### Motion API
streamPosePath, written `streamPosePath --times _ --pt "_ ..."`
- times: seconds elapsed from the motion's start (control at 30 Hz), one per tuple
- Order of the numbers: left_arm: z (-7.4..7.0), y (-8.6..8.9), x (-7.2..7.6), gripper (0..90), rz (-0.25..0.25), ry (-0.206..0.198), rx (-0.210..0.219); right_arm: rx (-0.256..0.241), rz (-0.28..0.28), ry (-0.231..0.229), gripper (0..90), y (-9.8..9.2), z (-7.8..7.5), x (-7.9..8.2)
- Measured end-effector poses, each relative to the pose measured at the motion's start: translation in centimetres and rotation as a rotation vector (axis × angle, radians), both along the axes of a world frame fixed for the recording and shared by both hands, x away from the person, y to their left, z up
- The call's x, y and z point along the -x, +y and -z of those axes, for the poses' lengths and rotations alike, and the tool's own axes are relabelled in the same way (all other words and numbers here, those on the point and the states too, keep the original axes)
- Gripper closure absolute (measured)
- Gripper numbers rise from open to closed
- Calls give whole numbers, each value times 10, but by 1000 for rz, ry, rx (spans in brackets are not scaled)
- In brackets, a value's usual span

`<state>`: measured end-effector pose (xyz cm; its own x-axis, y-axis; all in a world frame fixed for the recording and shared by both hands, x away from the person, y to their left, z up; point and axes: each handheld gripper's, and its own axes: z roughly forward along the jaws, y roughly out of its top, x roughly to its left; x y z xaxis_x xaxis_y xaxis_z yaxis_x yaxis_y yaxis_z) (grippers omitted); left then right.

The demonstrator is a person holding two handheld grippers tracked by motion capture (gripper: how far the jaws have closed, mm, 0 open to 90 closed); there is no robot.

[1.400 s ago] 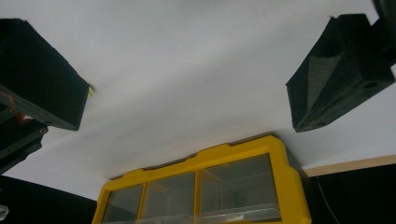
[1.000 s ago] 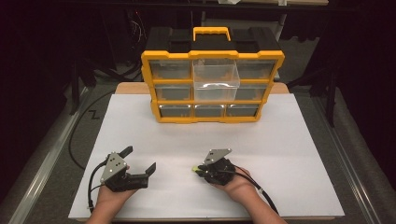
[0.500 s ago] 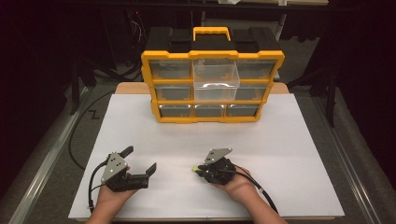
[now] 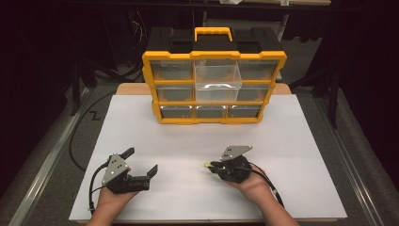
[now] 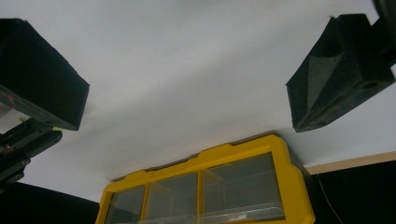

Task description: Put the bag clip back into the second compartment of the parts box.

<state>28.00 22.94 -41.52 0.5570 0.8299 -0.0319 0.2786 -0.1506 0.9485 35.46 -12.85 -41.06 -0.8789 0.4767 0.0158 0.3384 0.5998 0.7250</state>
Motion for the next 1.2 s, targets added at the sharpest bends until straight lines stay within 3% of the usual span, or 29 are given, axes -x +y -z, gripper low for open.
streamPosePath --times 0.47,0.83,1.07,1.2 --pt "0 0 0 5 4 -3 -2 -46 72 -9 789 -30 -10 -7" --pt "2 -3 -2 5 7 -1 -2 -26 65 -5 788 -31 -9 -7" --pt "0 -3 -2 5 11 -3 1 -11 61 39 789 -35 -14 -7" --pt "1 -3 -3 5 -7 0 -25 12 66 55 789 -39 -21 -10"
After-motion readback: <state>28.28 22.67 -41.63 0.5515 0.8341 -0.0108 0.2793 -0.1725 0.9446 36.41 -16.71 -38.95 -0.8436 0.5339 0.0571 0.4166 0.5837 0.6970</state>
